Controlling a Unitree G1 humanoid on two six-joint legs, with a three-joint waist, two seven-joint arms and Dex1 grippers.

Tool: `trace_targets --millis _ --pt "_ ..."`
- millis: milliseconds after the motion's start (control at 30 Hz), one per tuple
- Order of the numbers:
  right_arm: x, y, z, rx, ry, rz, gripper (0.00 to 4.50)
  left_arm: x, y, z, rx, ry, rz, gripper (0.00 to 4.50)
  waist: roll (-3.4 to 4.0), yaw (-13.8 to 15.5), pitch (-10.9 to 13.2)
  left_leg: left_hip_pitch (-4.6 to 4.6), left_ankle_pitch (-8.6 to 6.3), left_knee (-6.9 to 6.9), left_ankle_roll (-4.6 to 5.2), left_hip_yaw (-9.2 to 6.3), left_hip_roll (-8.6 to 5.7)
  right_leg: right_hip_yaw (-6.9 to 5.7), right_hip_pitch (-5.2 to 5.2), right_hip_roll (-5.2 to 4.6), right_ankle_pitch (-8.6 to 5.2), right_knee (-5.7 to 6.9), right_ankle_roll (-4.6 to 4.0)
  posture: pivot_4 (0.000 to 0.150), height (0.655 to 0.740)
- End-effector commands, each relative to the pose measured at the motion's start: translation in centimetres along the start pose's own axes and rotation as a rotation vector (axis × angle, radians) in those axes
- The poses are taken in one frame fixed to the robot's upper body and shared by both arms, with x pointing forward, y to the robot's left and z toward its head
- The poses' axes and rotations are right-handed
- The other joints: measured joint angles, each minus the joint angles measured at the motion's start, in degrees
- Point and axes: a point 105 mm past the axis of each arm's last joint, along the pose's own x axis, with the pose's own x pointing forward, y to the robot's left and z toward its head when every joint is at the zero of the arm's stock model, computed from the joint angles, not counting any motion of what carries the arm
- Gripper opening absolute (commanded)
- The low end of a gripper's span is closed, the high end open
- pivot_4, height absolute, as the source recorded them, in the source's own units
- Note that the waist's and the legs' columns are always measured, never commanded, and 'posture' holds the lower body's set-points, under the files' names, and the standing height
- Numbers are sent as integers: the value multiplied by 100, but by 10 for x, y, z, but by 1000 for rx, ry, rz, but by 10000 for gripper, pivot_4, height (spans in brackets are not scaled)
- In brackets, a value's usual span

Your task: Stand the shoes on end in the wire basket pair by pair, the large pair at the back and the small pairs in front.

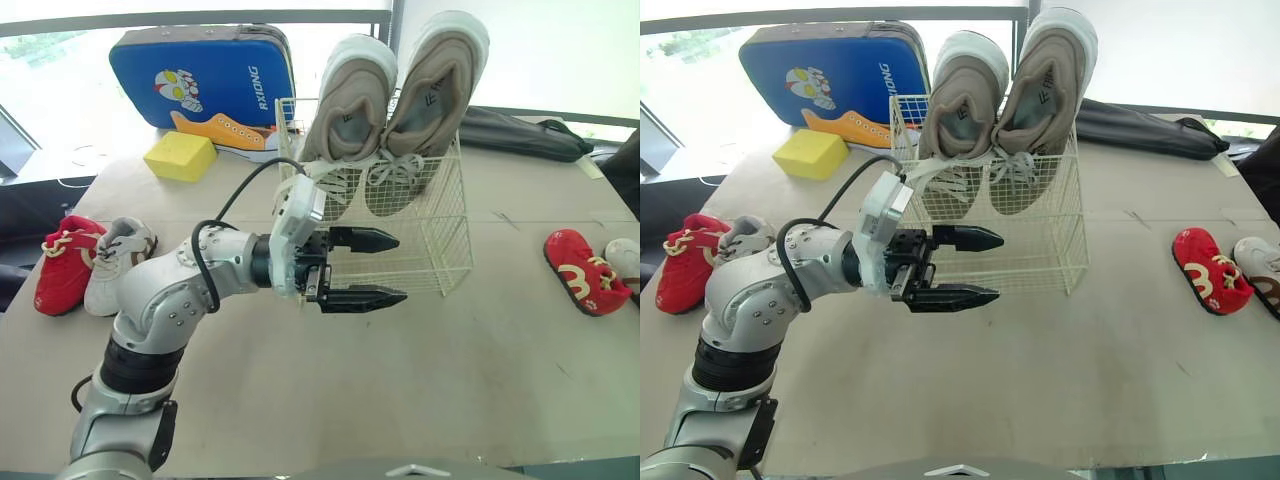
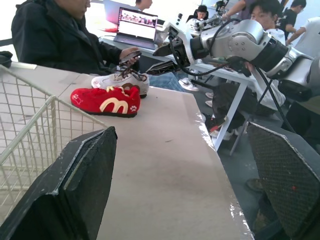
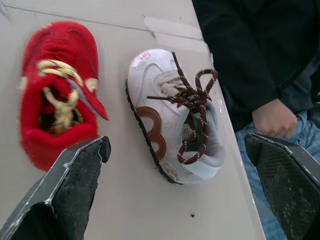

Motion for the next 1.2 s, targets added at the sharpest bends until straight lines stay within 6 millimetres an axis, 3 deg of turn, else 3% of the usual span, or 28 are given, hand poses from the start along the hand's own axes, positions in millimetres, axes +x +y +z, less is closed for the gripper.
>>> trace_targets --millis 33,167,500,1033,1200 --pt "8 -12 -7 -18 58 7 45000 -2 -4 3 40 -8 -1 44885 -9 30 -5 -1 -1 0 2 0 0 -2 0 -3 12 -3 -19 1500 7400" --pt "21 -21 -13 -32 108 -14 45000 -3 -9 1 30 -6 3 44885 0 12 -1 -1 -5 6 8 7 2 3 1 -2 12 -4 -19 1500 7400" --pt "38 -12 -15 -4 169 104 45000 4 -16 11 33 -14 -66 44885 6 -34 3 2 -7 18 11 15 1 10 3 0 0 6 4 1500 7400" --pt "44 2 -7 4 129 122 45000 6 -19 15 80 2 -137 44885 10 -108 -1 2 -7 20 10 20 1 24 2 2 1 6 4 1500 7400" --pt "46 -1 -6 -7 138 88 45000 6 -18 18 90 -6 -126 44885 10 -109 -1 4 -7 20 10 23 1 28 2 3 5 6 -1 1500 7400"
